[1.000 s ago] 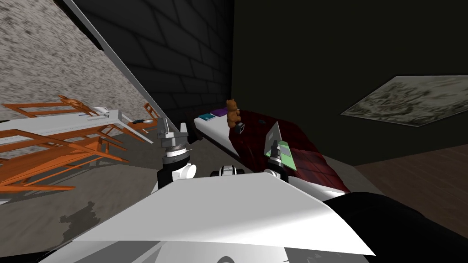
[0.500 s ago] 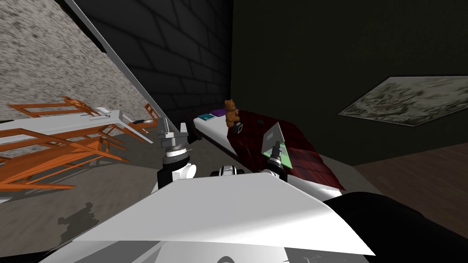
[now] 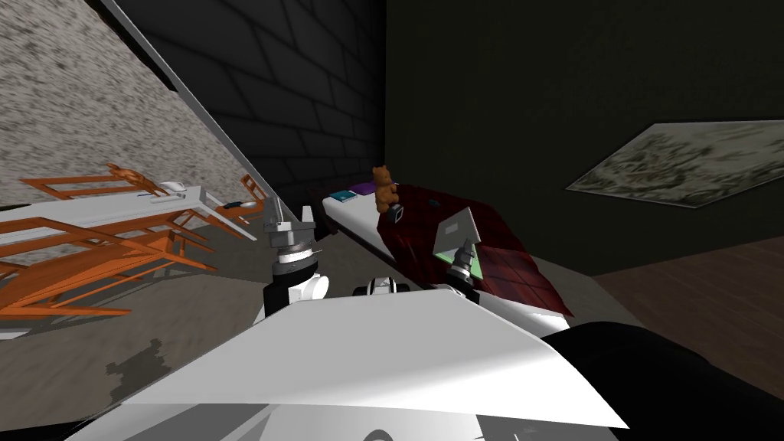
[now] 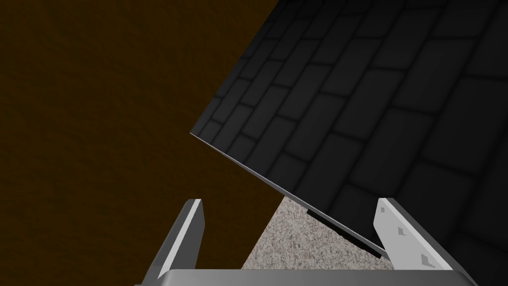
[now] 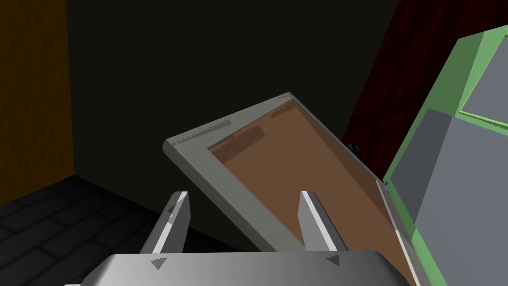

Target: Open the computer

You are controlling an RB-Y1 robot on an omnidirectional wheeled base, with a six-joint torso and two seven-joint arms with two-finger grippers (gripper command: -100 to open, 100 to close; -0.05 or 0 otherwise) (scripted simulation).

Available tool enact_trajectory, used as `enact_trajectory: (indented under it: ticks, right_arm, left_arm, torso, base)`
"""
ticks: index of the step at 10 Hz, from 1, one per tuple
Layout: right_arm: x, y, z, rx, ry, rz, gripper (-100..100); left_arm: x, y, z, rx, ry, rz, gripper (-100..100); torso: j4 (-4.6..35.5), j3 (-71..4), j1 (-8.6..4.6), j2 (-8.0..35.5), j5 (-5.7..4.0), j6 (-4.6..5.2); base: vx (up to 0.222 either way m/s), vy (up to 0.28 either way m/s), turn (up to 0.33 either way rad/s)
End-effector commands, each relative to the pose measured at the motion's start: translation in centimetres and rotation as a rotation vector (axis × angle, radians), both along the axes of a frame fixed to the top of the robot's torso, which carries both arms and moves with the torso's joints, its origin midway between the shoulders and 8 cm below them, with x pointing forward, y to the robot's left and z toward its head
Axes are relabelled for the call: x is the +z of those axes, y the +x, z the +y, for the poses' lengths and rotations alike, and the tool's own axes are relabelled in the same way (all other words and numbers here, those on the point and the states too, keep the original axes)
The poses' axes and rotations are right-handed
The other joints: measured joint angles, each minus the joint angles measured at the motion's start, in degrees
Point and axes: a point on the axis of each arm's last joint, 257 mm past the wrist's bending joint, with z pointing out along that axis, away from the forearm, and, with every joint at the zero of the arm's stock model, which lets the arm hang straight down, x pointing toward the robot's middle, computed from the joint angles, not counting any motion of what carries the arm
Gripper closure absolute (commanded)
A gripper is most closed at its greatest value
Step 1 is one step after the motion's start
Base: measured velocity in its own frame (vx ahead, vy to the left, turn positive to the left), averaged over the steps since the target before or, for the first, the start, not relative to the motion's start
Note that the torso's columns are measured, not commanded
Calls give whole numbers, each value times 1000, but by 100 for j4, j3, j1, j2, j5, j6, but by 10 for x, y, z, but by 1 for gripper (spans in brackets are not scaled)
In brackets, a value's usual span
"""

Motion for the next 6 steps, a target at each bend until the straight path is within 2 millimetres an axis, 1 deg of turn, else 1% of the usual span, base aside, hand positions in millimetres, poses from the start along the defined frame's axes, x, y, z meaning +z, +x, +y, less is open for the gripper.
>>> enact_trajectory:
  ticks: [1,2,3,6]
  right_arm:
    - [-8,-5,-2,-4,70,-48,100]
    - [-12,-7,-3,-8,99,-69,100]
    - [-12,-7,-3,-6,104,-73,100]
    - [-25,-14,-6,-15,200,-144,100]
  left_arm:
    - [0,0,0,0,0,0,0]
    - [0,0,0,0,0,0,0]
    - [0,0,0,0,0,0,0]
    - [0,0,0,0,0,0,0]
  torso:
    - [0,0,-2,1,0,-1]
    - [2,3,-10,6,-1,1]
    - [3,6,-14,11,-3,4]
    - [4,7,-8,12,0,5]
  base:
    - [-17,-50,36]
    - [-23,-58,44]
    - [-21,-37,11]
    - [-21,-44,26]
